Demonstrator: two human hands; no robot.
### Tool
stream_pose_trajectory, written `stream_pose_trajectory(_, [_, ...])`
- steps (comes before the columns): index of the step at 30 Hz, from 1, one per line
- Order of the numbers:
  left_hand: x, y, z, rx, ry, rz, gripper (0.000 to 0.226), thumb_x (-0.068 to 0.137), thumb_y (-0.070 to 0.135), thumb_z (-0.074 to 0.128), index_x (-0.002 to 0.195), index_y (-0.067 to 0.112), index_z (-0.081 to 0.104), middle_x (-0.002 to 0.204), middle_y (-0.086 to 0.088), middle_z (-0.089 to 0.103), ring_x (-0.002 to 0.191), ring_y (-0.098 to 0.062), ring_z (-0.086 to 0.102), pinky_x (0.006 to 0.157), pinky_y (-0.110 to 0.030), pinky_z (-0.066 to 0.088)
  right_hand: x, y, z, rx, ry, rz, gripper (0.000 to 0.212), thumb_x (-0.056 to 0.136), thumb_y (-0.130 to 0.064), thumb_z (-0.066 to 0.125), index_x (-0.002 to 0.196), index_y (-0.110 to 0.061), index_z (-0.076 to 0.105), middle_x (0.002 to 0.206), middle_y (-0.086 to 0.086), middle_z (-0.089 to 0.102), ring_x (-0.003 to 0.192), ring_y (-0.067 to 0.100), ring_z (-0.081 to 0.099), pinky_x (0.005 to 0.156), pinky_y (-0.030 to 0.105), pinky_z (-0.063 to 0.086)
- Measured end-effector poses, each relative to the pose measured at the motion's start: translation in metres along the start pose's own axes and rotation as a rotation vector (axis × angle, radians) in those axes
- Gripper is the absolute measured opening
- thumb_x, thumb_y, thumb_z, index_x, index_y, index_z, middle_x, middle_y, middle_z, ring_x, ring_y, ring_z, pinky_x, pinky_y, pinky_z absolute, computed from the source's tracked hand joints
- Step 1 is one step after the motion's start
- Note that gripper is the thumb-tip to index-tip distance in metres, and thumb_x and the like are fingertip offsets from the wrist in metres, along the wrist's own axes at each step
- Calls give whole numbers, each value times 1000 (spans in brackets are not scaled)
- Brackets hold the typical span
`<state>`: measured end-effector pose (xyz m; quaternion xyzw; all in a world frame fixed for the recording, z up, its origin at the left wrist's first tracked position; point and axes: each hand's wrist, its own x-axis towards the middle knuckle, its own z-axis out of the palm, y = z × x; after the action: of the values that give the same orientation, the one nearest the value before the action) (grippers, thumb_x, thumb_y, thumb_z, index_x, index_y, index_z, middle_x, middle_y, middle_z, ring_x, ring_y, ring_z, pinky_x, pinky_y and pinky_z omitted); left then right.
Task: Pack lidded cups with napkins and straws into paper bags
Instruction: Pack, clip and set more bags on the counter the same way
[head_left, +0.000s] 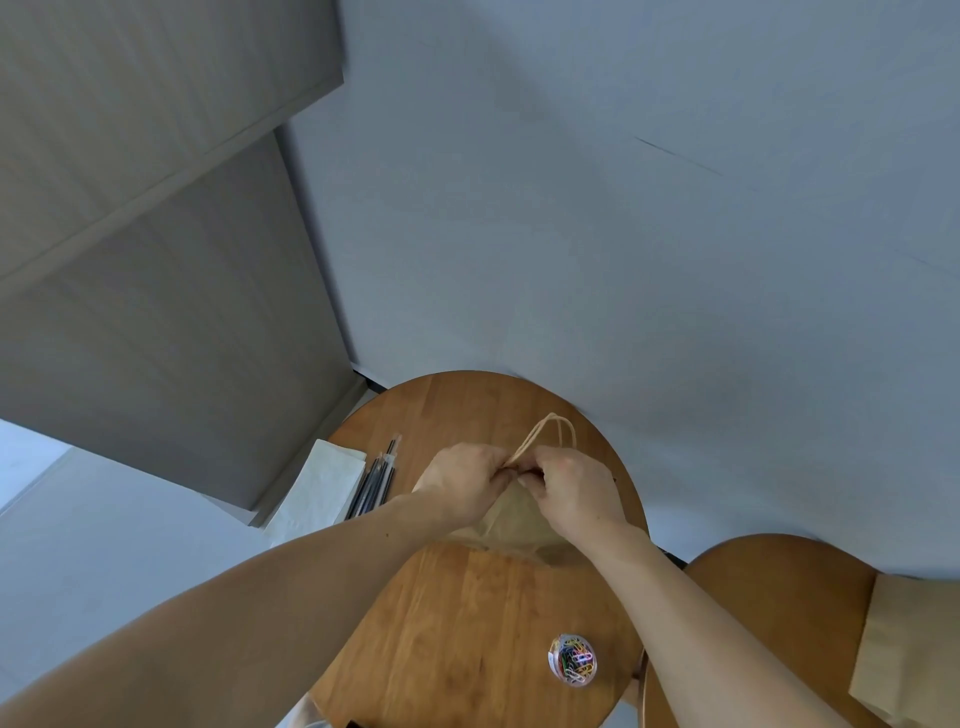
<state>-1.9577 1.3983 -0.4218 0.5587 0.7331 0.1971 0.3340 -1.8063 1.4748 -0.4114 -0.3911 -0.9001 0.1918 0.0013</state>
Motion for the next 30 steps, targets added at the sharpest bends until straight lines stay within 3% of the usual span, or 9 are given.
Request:
stream_pose_trajectory(3, [0, 0, 3, -33, 12, -6, 21, 100, 29, 52, 93, 20, 69, 63, 15, 50, 65, -11, 52, 53, -16, 30, 2, -1, 0, -38, -35, 70, 17, 94, -36, 59, 101, -26, 70, 91, -7, 71, 82, 15, 65, 67, 32, 52])
stream_pose_trajectory(8, [-4, -2, 4, -23, 32, 29, 22, 100, 25, 52, 97, 16, 72, 66, 13, 54, 65, -11, 52, 55, -18, 32, 7, -5, -2, -67, -111, 88, 19, 95, -37, 57, 102, -24, 69, 93, -5, 71, 84, 18, 65, 71, 36, 55])
stream_pose_trajectory(12, [-4, 0, 4, 15, 27, 41, 22, 99, 25, 52, 100, 15, 72, 81, 3, 67, 74, -17, 60, 61, -26, 38, 5, -6, -2, -94, -105, 59, 19, 96, -36, 56, 103, -22, 68, 96, -4, 70, 86, 18, 65, 71, 35, 53])
stream_pose_trajectory(17, [-3, -7, -6, 18, -24, 22, 19, 92, 26, 57, 107, 28, 69, 94, 11, 68, 90, -13, 64, 76, -29, 51, -25, 8, -5, 225, 177, -123, 11, 90, -28, 66, 99, -21, 69, 95, -11, 65, 84, 5, 63, 70, 20, 52])
stream_pose_trajectory(20, [-6, -20, -14, 73, 15, -52, 42, 81, 28, 61, 122, 33, 63, 111, 17, 65, 105, -7, 60, 84, -21, 47, -43, 28, -11, 265, 414, -168, 14, 88, -34, 65, 93, -20, 66, 91, -14, 59, 76, 1, 58, 60, 16, 50])
stream_pose_trajectory(23, [-14, -37, -19, 70, 16, -130, 53, 79, 28, 63, 132, 30, 57, 127, 13, 61, 115, -9, 56, 95, -27, 49, -54, 50, -10, 211, 295, 55, 52, 79, -50, 71, 121, -24, 54, 111, -16, 47, 92, 0, 51, 71, 18, 47])
stream_pose_trajectory(25, [-20, -47, -20, 61, -3, -175, 52, 78, 29, 69, 129, 30, 58, 124, 10, 61, 111, -11, 57, 91, -30, 52, -60, 63, -6, 182, 164, 110, 72, 79, -53, 73, 138, -29, 41, 126, -15, 41, 105, -1, 45, 83, 24, 46])
stream_pose_trajectory(28, [-26, -54, -19, -3, -1, -246, 48, 81, 27, 70, 128, 30, 61, 120, 7, 61, 107, -13, 57, 84, -28, 49, -65, 78, 1, 212, 75, 164, 69, 82, -46, 73, 142, -35, 40, 134, -19, 41, 111, -2, 42, 93, 26, 44])
stream_pose_trajectory(30, [-25, -53, -17, 4, -3, -257, 40, 84, 27, 66, 124, 26, 64, 117, 3, 62, 103, -16, 59, 81, -30, 51, -66, 83, 6, 326, -34, 262, 58, 86, -39, 72, 138, -35, 47, 130, -21, 51, 104, -5, 52, 91, 22, 47])
